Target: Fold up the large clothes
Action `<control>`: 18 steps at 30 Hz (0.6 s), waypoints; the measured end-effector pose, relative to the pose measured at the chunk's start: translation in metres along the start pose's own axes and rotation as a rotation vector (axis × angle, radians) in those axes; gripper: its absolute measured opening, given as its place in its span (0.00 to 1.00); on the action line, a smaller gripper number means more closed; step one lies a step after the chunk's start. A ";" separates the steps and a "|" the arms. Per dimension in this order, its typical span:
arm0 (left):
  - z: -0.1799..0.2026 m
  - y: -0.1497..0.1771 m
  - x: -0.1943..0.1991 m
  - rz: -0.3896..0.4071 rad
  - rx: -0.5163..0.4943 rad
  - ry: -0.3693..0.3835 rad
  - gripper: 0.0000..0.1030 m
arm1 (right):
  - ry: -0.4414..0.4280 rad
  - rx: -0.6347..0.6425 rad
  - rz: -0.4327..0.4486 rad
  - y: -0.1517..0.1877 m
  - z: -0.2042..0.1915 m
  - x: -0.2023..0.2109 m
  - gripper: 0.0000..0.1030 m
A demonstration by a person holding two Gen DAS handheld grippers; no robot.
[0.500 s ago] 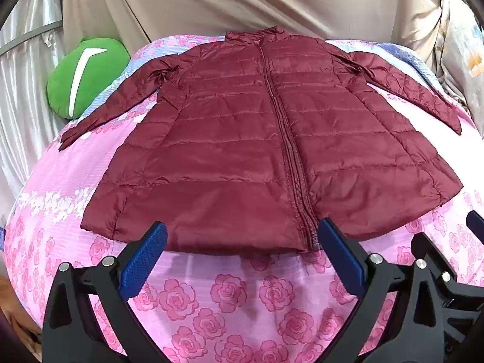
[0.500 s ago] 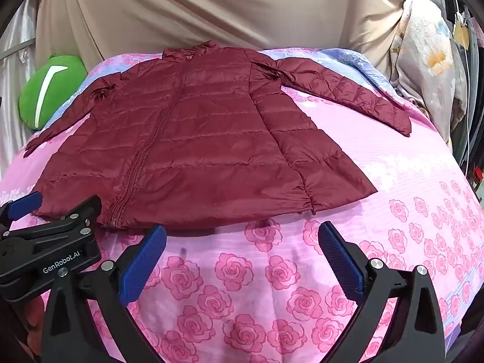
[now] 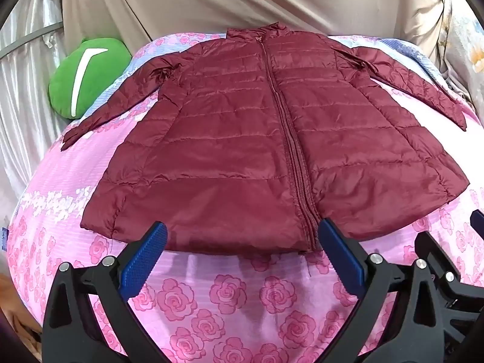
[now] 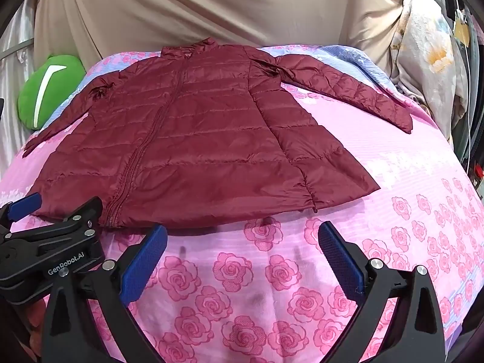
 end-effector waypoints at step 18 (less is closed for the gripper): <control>-0.005 0.006 -0.005 -0.015 0.013 -0.007 0.94 | 0.021 0.003 -0.008 0.006 -0.001 -0.006 0.95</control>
Point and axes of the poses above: each gripper's, at about its wrist camera, not at the fingertips, and x roughly against the way its jaws point, z to its right, y to its underside, the point moved 4 cm from there along -x, roughly the way its jaws point, and after that the axes turned 3 degrees about -y, right-handed, at the moved point
